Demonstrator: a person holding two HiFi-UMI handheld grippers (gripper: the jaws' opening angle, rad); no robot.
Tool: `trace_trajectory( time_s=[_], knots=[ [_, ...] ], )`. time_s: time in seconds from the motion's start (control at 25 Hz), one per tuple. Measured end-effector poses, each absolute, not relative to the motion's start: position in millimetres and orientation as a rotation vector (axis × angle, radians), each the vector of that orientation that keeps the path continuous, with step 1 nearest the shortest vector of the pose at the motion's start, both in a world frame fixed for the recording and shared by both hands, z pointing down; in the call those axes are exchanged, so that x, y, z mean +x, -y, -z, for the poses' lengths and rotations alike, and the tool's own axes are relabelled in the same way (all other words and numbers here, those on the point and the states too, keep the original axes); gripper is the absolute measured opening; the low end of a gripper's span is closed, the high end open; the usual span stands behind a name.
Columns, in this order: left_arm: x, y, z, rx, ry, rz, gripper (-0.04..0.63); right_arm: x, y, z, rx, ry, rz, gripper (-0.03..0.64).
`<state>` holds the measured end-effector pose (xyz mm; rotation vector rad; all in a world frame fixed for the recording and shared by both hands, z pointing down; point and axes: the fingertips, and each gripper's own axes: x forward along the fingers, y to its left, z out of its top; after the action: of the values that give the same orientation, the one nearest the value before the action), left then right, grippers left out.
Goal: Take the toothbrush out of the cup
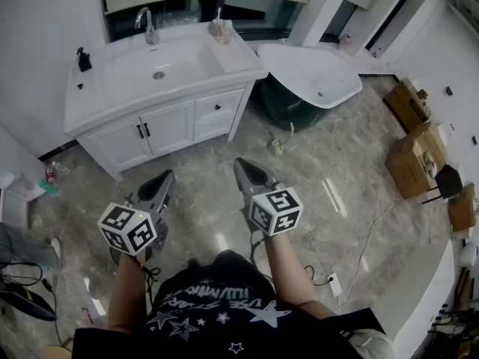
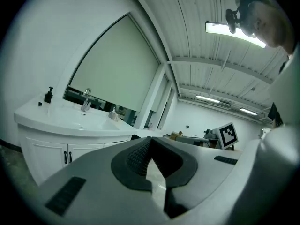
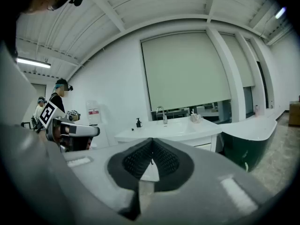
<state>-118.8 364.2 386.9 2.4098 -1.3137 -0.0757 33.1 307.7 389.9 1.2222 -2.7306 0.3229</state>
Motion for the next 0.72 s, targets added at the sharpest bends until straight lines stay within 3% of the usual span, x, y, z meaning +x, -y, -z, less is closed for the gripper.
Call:
trace_trajectory(
  time_s=[0.72],
  knots=[
    [-136,-396,-392,2.418,1.295,0.072,0.008,10,-338,-395,1.228,2.673,-0.301,0.000]
  ],
)
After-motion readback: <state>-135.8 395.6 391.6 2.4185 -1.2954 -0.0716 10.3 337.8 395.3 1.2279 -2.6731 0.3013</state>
